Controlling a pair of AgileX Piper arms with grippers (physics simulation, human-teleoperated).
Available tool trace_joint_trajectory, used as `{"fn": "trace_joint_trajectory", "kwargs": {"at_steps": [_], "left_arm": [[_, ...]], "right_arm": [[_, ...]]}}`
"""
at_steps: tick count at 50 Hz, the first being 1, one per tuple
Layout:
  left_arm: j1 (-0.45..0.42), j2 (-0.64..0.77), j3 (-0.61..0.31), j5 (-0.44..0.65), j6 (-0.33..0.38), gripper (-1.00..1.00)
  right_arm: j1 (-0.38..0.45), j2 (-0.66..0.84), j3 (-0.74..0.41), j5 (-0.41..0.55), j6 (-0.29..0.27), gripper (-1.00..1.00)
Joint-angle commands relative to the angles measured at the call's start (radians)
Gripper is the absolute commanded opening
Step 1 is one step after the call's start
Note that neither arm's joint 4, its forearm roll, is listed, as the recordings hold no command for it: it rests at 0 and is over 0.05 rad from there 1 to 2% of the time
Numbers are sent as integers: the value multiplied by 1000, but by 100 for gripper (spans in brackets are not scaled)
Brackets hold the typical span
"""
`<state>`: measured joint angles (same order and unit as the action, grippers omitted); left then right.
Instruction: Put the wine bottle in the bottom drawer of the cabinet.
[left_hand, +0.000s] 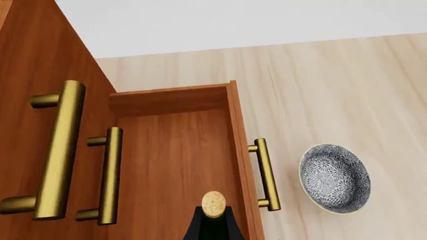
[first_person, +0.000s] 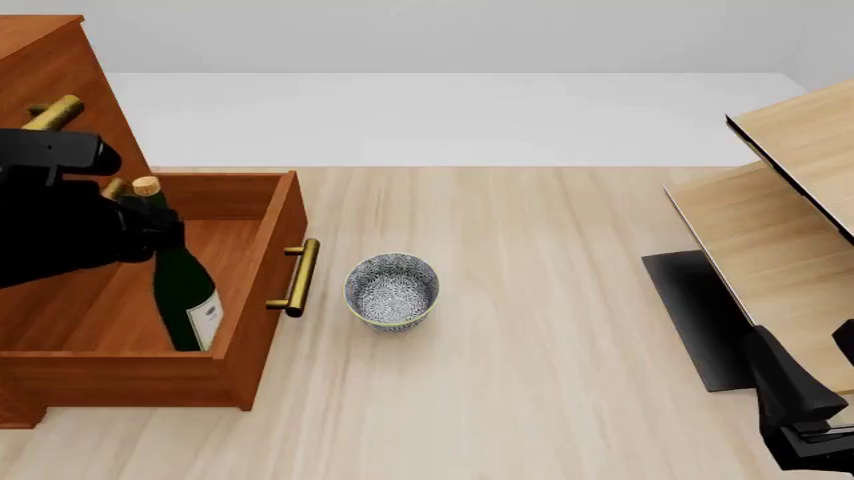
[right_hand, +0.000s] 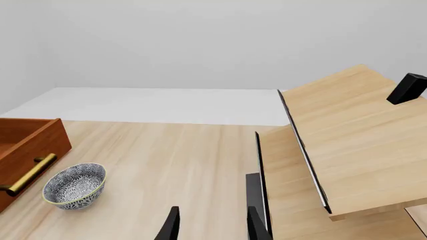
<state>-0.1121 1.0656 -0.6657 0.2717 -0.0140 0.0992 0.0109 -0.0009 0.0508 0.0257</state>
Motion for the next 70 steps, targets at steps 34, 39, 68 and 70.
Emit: {"fn": "trace_joint_trajectory", "kwargs": {"at_steps": [34,39,68,70], "left_arm": [[-29,153,-67,-54,-77,-100],[-26,184,-77,-72,-83,-100],[13,329,-74,-184,-124,-100],[20,336,-76,-190,-120,-100]], "right_arm": [[-3,0,0,3,2,100],[-4,0,0,5,2,100],[-5,-2,0,10,-1,100],[-6,-2,0,10,-1,100]]}}
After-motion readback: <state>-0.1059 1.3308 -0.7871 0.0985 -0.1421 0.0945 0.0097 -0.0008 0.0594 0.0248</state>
